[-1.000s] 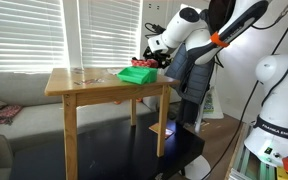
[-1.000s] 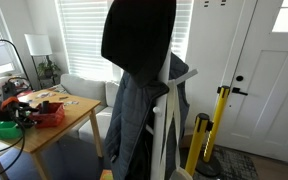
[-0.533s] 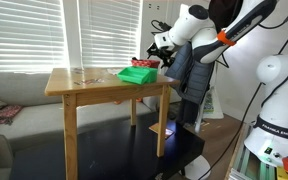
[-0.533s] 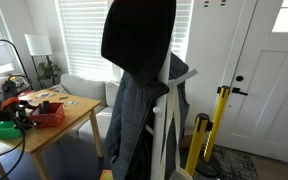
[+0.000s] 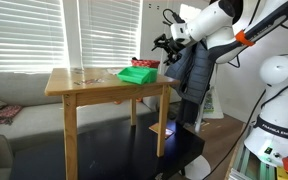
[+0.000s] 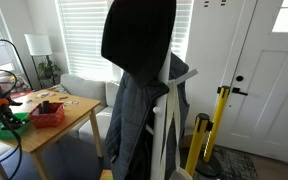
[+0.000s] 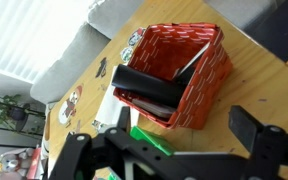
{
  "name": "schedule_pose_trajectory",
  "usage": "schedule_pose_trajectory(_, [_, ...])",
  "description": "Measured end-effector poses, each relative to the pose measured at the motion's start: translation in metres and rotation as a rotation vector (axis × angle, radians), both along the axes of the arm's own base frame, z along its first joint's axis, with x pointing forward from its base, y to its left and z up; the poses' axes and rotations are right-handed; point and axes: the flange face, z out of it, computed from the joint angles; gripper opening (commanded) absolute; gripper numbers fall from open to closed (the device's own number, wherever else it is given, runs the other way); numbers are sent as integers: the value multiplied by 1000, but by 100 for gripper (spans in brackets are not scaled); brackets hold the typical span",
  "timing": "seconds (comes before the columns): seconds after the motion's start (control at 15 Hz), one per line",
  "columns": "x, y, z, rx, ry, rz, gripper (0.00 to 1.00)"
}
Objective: Put the red basket on the table
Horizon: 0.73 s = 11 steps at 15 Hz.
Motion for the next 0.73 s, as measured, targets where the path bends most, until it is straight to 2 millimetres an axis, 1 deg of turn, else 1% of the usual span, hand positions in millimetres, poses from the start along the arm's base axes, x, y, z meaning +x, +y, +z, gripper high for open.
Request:
schedule_pose_trajectory(0.13, [-2, -2, -2, -13, 6, 8, 100])
schedule_pose_trajectory(0.47, [-7, -15, -16, -31, 56, 5, 100])
schedule_pose_trajectory(0.73, [-7, -18, -18, -27, 64, 5, 100])
